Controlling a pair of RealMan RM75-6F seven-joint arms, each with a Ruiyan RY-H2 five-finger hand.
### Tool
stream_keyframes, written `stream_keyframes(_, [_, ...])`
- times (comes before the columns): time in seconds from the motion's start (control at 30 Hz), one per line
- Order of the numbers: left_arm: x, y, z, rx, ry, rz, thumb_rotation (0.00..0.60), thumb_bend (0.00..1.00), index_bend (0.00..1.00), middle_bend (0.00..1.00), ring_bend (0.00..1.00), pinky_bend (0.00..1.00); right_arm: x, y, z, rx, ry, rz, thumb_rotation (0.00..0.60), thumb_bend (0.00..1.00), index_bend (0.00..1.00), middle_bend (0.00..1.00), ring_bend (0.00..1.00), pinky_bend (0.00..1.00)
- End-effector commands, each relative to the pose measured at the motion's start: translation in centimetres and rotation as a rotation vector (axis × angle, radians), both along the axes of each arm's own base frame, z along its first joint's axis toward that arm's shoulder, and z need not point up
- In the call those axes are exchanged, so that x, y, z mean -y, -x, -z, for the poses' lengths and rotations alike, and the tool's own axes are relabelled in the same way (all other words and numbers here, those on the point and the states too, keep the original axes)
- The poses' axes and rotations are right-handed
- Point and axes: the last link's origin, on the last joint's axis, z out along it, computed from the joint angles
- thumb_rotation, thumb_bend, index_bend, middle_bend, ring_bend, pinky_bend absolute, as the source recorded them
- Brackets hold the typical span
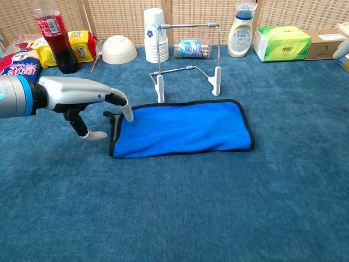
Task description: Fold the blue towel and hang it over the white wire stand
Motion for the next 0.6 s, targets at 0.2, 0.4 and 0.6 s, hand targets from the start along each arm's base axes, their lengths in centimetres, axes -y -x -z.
stream_keyframes(0.2, [0.1,0.4,0.0,-0.027,0.01,-0.005,0.6,0.25,0.24,0.22,0.06,0.0,0.0,0.0,0.0,0.013,-0.003,0.003,0.6,0.33,0.26,0.17,0.03,0.0])
stream_keyframes(0.4, [0.2,0.7,-0.1,-0.05,0.014,-0.007,0.6,0.25,0.23,0.22,0.06,0.0,0.0,0.1,0.0,0.024,-0.004,0.007,0.6,0.33,0.26,0.16,0.03,0.0])
stream_keyframes(0.6, [0.6,1.4,-0.6,-0.068,0.015,-0.023,0.6,0.25,0.23,0.23,0.06,0.0,-0.1,0.2,-0.1,0.03,0.002,0.01,0.6,0.33,0.25,0.16,0.03,0.0])
